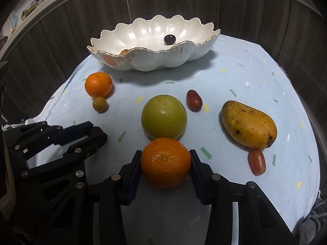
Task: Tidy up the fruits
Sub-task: 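Grasp the dark round fruit with the left tool while the right tool grasps the mandarin, then lift the dark fruit and mandarin toward the white bowl with both tools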
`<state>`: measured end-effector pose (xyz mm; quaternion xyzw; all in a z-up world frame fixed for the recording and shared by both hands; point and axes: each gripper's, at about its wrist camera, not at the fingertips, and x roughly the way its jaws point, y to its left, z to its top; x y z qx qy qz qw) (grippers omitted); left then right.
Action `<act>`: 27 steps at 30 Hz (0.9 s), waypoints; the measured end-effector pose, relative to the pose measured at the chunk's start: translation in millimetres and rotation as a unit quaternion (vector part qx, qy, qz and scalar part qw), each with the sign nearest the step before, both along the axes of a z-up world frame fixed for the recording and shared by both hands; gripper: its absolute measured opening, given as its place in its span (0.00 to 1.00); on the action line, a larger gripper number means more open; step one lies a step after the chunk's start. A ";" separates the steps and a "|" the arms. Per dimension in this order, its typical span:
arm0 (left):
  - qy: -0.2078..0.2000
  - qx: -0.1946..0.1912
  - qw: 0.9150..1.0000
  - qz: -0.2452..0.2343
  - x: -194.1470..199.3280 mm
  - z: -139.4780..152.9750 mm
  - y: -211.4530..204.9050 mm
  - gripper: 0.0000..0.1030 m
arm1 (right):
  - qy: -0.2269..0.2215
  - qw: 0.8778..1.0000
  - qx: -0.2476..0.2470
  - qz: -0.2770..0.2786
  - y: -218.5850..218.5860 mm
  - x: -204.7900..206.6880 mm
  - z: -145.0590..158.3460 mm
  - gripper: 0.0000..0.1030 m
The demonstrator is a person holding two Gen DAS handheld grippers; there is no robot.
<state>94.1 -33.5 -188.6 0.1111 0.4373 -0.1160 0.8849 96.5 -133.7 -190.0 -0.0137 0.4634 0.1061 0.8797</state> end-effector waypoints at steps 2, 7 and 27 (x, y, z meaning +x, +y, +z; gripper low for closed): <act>0.001 -0.001 1.000 0.000 0.0 0.0 0.5 0.20 | 0.001 1.000 0.003 -0.001 -0.9 0.0 0.3 0.43; -0.001 0.003 1.000 -0.001 -2.0 0.5 0.7 0.19 | -0.005 1.000 0.004 -0.005 -2.7 -1.9 3.6 0.42; -0.018 0.008 1.000 0.016 -9.0 16.7 5.1 0.19 | -0.044 0.999 0.004 -0.014 -8.1 -10.4 28.1 0.42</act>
